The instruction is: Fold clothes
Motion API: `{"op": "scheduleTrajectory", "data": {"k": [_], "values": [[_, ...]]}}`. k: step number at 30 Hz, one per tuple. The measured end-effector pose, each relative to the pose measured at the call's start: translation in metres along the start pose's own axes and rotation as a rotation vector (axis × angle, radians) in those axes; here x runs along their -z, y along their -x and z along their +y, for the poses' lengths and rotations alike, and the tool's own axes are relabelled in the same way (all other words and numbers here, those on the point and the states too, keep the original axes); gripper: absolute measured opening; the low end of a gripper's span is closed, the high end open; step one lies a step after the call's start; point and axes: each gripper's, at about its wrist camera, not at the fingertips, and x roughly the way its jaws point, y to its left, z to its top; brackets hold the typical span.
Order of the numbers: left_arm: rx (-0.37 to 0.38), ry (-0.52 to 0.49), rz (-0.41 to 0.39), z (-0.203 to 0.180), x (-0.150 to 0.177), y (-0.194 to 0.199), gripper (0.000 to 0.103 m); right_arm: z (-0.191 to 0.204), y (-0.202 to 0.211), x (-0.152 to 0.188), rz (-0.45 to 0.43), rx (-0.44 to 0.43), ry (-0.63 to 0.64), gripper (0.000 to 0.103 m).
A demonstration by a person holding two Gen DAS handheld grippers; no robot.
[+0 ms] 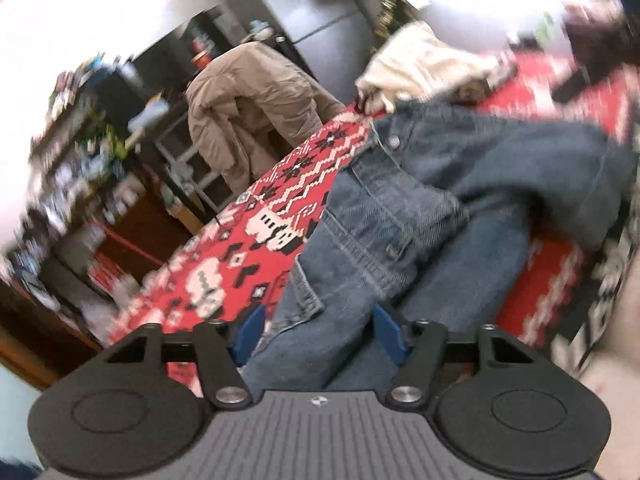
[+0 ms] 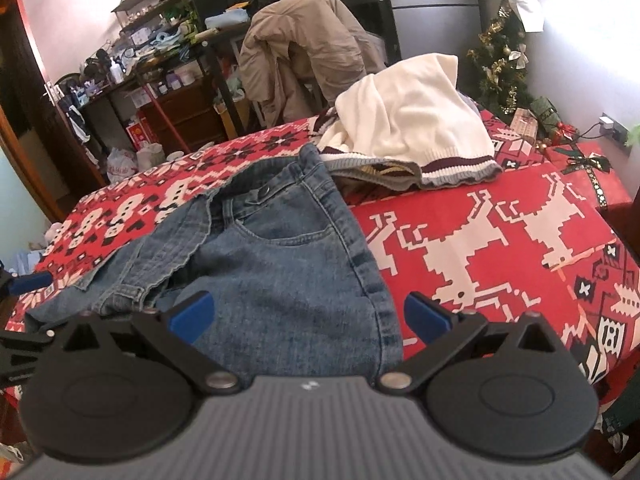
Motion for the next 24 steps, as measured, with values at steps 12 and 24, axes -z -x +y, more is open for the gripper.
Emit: {"op": "scheduleTrajectory", "data": {"k": [12, 24], "values": [[-0.117, -0.391, -0.034, -0.041, 0.017, -0.012, 0.058, -0.002, -0.006, 0.0, 0.046, -0.032, -0.047, 0.102], [-0.353, -0.034, 0.009, 0.007, 0.002, -0.037, 0.039, -0.006, -0.011, 0.001, 0.066, 0.038, -0.016, 0.102]]}}
